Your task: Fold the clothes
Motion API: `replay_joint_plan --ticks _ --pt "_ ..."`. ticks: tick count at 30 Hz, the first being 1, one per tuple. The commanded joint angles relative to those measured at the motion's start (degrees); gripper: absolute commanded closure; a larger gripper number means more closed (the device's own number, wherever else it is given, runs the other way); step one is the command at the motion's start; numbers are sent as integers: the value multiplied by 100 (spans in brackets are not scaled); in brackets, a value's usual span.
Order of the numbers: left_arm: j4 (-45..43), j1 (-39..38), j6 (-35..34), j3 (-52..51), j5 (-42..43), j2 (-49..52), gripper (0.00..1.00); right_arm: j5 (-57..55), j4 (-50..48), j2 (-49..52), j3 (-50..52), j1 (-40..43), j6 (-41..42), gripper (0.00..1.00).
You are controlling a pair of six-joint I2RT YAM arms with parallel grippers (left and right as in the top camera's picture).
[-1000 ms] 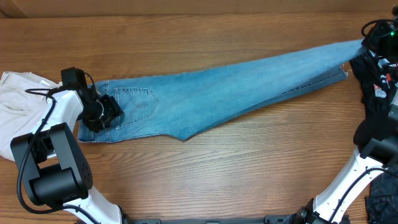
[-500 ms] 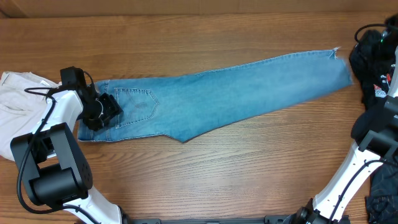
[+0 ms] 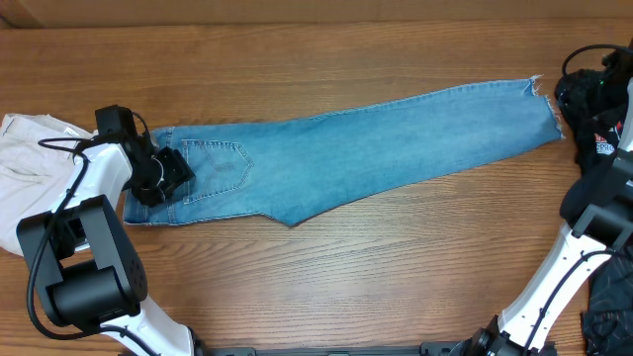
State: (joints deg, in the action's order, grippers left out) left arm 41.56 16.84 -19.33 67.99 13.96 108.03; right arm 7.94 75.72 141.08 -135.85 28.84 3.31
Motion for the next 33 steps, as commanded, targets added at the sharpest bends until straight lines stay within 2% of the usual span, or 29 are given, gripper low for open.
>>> replay_joint_plan --ticks 1,6,21,28,33 --pt "-52 -4 7 33 -234 136 36 496 -166 254 -11 2 -369 34" --pt "-52 -4 4 33 -232 136 36 542 -570 518 -11 -28 -485 35" --pt "-109 -4 -42 33 -232 136 36 629 -1554 885 -11 -219 -485 55" --pt "-109 -4 -39 33 -234 136 36 629 -1727 887 15 -275 -483 58" --pt "-120 -4 -42 33 -232 136 36 601 -1705 940 17 -275 -483 57"
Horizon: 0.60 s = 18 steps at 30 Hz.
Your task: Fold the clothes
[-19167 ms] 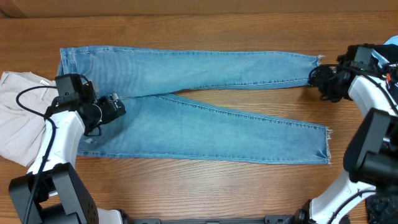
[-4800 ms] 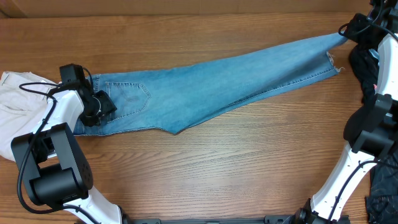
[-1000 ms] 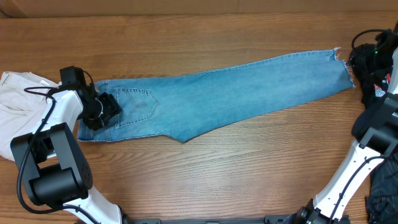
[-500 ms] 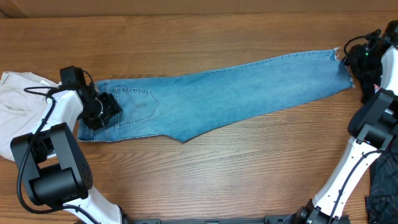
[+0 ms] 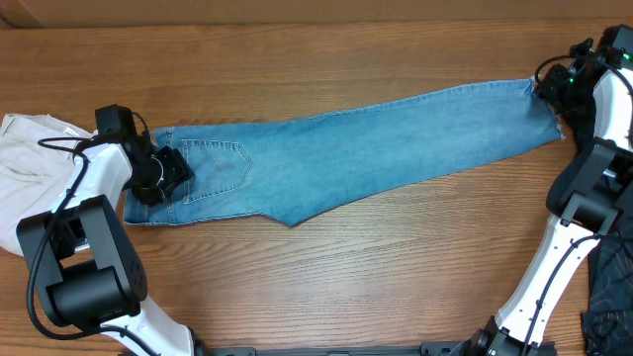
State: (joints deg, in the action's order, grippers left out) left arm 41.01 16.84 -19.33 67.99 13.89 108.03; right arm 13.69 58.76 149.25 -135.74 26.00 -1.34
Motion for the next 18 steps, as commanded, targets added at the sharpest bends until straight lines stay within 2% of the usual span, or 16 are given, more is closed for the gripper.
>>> replay_joint_plan --ticks 1,14,18 --pt "-72 -4 -42 33 -225 136 36 7 -7 129 7 9 -13 57" --pt "-74 -7 -39 33 -225 136 35 -376 -192 138 219 9 26 58" --pt "-74 -4 -42 33 -225 136 35 -376 -271 140 313 9 24 61"
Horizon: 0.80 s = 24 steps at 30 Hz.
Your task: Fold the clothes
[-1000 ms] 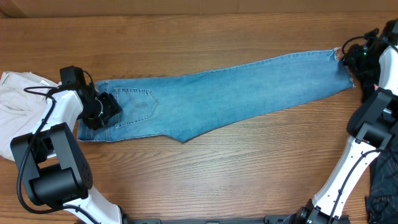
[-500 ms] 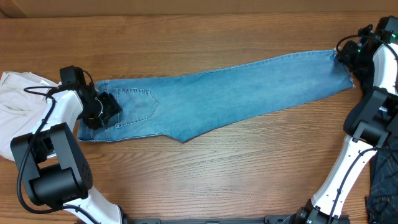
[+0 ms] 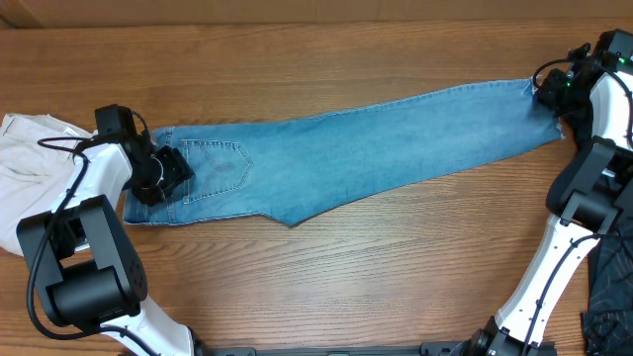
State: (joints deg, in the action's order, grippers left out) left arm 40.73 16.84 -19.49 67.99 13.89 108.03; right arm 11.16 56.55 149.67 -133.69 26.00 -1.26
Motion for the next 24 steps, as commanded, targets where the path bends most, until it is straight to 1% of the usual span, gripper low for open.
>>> replay_joint_plan --ticks 1,2,4,5,7,10,13,20,24 --pt "-46 -4 -26 33 -223 136 35 -122 -66 101 129 9 15 62" --pt "-46 -4 -26 33 -223 136 35 -122 -70 103 133 9 15 65" --pt "-44 -4 -26 33 -223 136 35 -120 -72 103 133 7 15 75" --pt "-42 -4 -26 33 -223 136 35 -120 -79 103 133 0 15 83" --pt "-39 -4 -26 33 -221 136 35 -120 -76 103 131 -2 20 96" --pt "-37 -4 -26 33 -221 136 35 -120 -42 94 101 0 140 96" --pt "-37 -4 -26 33 -223 136 35 -125 114 44 -140 4 299 96" --pt "-48 -4 -24 33 -227 136 35 -122 157 -332 -811 -70 297 96" --pt "-70 -7 -24 33 -229 136 35 -120 107 -363 -1008 -188 297 96"
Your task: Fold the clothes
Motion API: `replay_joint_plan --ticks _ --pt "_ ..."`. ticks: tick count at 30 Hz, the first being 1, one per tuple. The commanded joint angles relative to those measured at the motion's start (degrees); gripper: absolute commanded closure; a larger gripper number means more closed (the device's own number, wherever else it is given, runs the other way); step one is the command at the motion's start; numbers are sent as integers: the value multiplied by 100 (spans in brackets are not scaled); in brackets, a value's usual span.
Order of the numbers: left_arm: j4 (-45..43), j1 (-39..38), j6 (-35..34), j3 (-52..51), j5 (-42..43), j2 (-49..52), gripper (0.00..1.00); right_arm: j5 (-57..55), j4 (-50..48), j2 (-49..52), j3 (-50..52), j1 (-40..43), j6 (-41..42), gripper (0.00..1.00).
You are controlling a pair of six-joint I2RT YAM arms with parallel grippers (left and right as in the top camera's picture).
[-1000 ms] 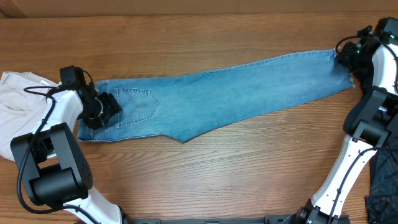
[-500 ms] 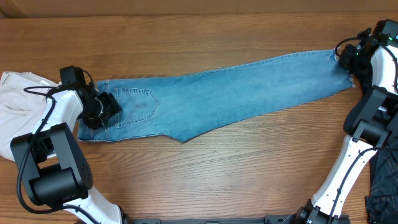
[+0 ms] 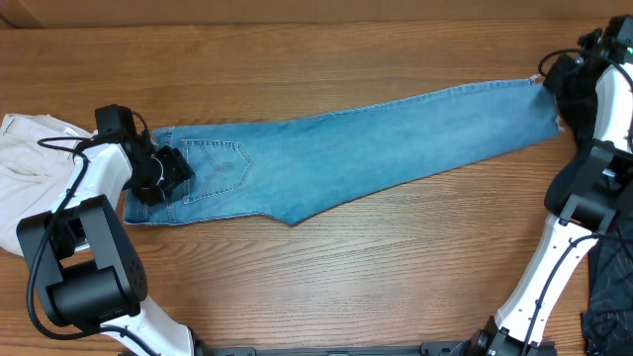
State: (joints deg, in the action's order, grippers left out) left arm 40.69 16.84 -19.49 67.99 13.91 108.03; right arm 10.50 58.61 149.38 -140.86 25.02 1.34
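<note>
A pair of light blue jeans lies flat across the table, legs stacked, with the waist at the left and the frayed hem at the far right. My left gripper rests on the waistband beside the back pocket and looks shut on the denim. My right gripper is at the hem's upper corner; its jaws are too dark and small to read.
A white garment lies at the left table edge, partly under my left arm. Dark clothing shows at the lower right edge. Bare wood runs in front of and behind the jeans.
My right gripper has shifted slightly right and up at the hem corner. The jeans and my left arm have not moved.
At first my right arm was back at the right edge, with a dark clothes pile showing beside the hem. Then the arm stood over that pile with its gripper at the hem corner, where it has stayed. My left gripper has stayed on the waistband throughout.
</note>
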Motion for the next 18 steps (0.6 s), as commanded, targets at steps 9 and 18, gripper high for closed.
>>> replay_joint_plan --ticks 9,18 --pt "-79 -7 -24 33 -227 136 35 -63 -546 -321 -87 -321 37 95" --pt "-90 -7 -24 33 -229 136 34 -785 -4 -269 15 -164 35 54"
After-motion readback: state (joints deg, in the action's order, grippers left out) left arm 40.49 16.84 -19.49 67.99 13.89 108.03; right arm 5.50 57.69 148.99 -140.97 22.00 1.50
